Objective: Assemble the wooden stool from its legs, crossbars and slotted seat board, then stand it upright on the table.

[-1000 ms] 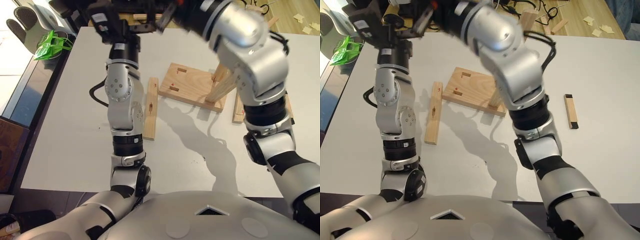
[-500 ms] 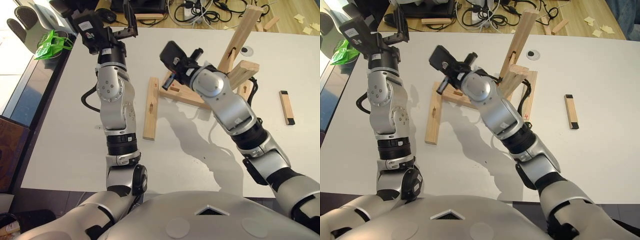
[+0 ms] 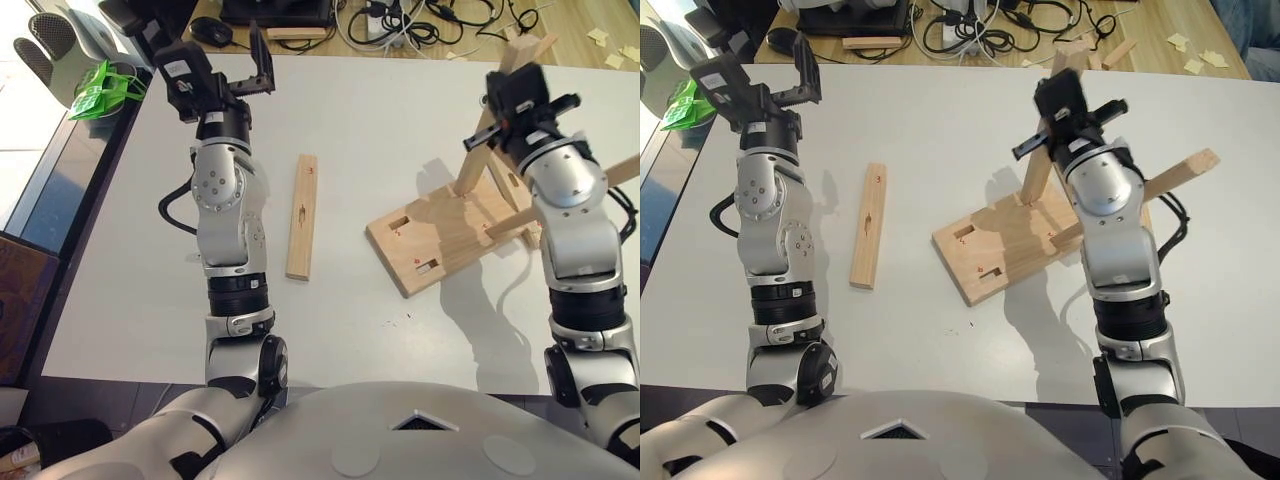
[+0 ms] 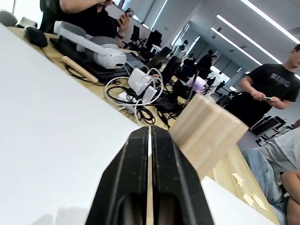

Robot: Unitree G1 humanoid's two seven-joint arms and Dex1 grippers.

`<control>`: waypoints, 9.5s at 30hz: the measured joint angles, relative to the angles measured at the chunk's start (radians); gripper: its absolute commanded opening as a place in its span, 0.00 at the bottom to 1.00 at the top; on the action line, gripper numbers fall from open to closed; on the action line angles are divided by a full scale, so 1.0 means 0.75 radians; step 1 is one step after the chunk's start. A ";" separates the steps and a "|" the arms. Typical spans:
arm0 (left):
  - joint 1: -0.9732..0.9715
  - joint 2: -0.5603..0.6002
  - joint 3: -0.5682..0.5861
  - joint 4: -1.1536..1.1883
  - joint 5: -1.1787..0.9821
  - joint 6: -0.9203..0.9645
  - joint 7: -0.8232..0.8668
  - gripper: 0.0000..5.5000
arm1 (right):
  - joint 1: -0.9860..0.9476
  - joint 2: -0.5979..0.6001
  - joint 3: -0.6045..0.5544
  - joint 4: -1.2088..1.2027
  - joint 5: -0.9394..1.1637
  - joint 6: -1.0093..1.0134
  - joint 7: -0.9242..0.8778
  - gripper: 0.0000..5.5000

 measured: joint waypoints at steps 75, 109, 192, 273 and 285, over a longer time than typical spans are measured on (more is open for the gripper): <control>0.055 -0.003 -0.090 0.273 0.038 -0.116 -0.058 0.98 | -0.227 0.136 -0.374 0.167 -0.154 -0.159 -0.380 0.02; 0.051 -0.012 -0.117 0.294 0.050 -0.121 -0.059 0.98 | -0.850 0.227 -0.322 0.880 0.436 -0.685 0.432 0.02; 0.130 -0.048 -0.039 0.189 -0.002 -0.151 -0.012 0.98 | 0.368 -0.355 -0.478 0.921 0.477 -0.052 0.337 0.24; -0.478 -0.155 0.071 -0.221 -1.208 0.681 -0.076 0.10 | -0.342 -0.089 -0.036 -0.007 0.584 -0.248 0.671 0.24; -0.454 0.007 0.057 -0.237 -1.327 0.824 -0.142 0.07 | -0.329 -0.110 -0.028 0.006 0.571 -0.249 0.732 0.24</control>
